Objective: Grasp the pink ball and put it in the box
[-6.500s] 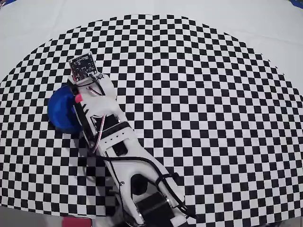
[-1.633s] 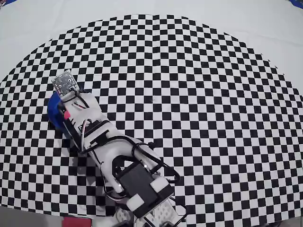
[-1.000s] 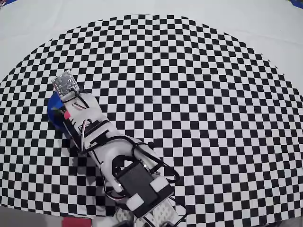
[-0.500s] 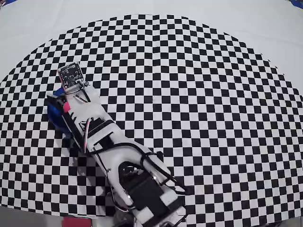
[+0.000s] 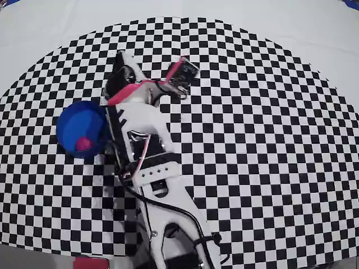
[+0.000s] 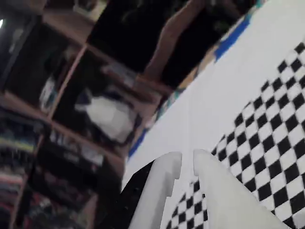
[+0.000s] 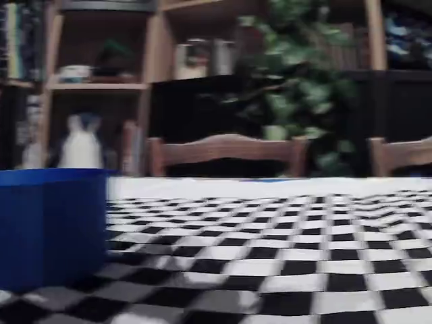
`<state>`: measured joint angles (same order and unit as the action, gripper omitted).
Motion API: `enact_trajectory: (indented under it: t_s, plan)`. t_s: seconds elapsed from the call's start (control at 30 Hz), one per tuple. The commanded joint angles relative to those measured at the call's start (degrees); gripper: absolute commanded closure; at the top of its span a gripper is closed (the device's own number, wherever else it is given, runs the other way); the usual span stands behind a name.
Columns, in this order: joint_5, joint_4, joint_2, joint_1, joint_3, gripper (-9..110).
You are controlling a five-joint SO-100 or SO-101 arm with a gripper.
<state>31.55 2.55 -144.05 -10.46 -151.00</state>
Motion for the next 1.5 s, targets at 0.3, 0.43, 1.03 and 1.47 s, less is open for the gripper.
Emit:
enact_trajectory:
  t_s: [0.3,0.43,1.03,1.47]
  plan:
    - [-19.69,-23.91,-31.90,11.34,-20.04,101]
    - [-22.32,-29.09,-37.00,11.34,-23.55,101]
    - [-24.79,-45.79,-42.28,10.81,-27.42,101]
    - [-24.70,-48.60,-42.28,10.72,-27.42,101]
